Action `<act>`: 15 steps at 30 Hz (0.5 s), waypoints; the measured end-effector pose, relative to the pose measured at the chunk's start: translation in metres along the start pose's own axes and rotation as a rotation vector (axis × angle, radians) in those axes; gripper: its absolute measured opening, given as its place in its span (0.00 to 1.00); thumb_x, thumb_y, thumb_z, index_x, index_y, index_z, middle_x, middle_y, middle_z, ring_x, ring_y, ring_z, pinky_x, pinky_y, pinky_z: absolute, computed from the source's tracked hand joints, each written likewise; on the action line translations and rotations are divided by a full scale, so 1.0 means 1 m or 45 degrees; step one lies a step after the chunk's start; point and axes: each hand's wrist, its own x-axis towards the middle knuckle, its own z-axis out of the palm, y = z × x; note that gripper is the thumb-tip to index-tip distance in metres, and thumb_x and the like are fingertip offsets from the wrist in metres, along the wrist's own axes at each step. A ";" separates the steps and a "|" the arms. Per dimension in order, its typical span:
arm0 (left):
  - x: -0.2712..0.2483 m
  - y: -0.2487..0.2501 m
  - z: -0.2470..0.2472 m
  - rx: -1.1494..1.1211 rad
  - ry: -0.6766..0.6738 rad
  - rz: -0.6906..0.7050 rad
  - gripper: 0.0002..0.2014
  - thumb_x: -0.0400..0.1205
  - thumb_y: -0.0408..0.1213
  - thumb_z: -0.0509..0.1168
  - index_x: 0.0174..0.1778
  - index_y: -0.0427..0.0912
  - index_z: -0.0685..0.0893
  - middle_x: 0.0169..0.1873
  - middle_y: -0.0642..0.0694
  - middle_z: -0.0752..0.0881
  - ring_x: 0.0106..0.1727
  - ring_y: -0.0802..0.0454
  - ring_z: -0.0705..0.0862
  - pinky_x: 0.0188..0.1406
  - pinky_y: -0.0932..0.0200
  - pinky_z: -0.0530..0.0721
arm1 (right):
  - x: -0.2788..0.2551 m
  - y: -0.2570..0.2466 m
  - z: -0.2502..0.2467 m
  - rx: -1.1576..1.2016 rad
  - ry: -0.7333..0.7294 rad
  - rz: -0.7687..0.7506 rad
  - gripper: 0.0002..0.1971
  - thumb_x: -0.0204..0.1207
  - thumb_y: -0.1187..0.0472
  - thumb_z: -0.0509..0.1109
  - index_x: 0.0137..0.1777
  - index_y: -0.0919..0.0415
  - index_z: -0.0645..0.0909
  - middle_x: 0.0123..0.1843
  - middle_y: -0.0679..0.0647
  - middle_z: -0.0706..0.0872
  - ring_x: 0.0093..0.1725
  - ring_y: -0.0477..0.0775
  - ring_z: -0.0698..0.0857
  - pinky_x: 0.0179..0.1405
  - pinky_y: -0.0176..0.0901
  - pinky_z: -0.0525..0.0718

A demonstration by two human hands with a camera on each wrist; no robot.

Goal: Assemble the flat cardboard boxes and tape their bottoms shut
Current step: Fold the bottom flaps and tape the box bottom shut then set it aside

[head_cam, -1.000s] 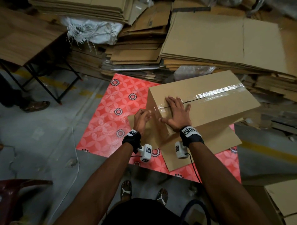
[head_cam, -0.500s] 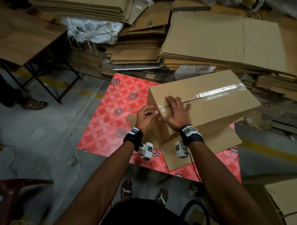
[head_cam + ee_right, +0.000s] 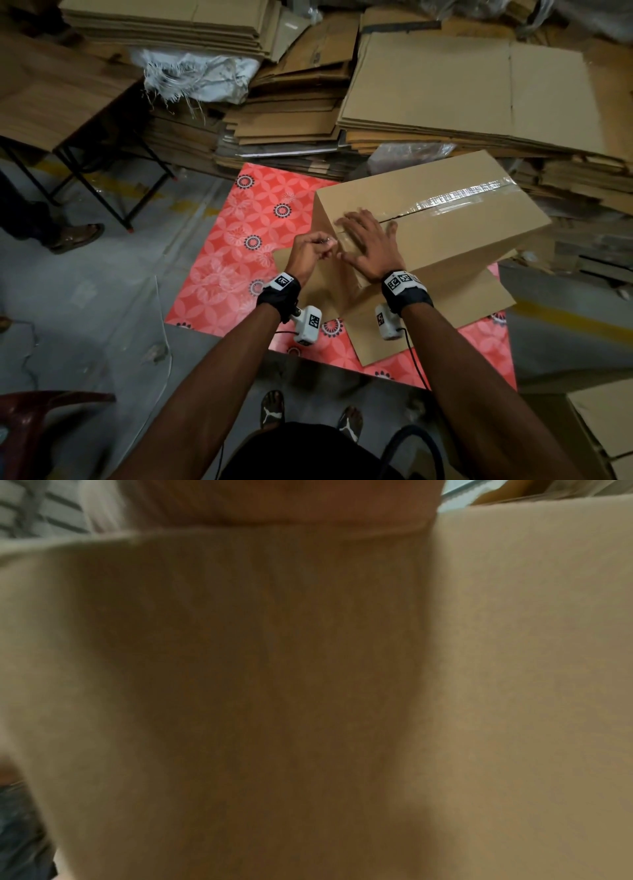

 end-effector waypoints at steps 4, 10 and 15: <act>-0.004 0.003 0.001 -0.112 -0.030 -0.065 0.03 0.76 0.29 0.71 0.42 0.33 0.89 0.41 0.31 0.82 0.34 0.47 0.78 0.38 0.56 0.74 | -0.001 0.000 0.001 0.078 0.078 0.022 0.36 0.68 0.41 0.76 0.76 0.49 0.74 0.83 0.51 0.72 0.87 0.52 0.64 0.79 0.81 0.54; -0.012 0.011 0.003 -0.054 0.088 0.019 0.08 0.81 0.23 0.67 0.45 0.34 0.91 0.43 0.33 0.90 0.37 0.49 0.83 0.45 0.55 0.80 | -0.003 0.000 0.001 0.093 0.212 -0.048 0.22 0.63 0.45 0.80 0.55 0.49 0.78 0.58 0.45 0.80 0.61 0.51 0.81 0.77 0.71 0.60; -0.009 0.013 0.004 0.008 0.231 0.146 0.19 0.83 0.25 0.66 0.65 0.48 0.87 0.51 0.35 0.90 0.52 0.44 0.89 0.45 0.54 0.87 | -0.004 0.000 0.002 0.143 0.262 -0.087 0.22 0.64 0.45 0.82 0.50 0.51 0.76 0.50 0.47 0.78 0.51 0.54 0.79 0.73 0.57 0.65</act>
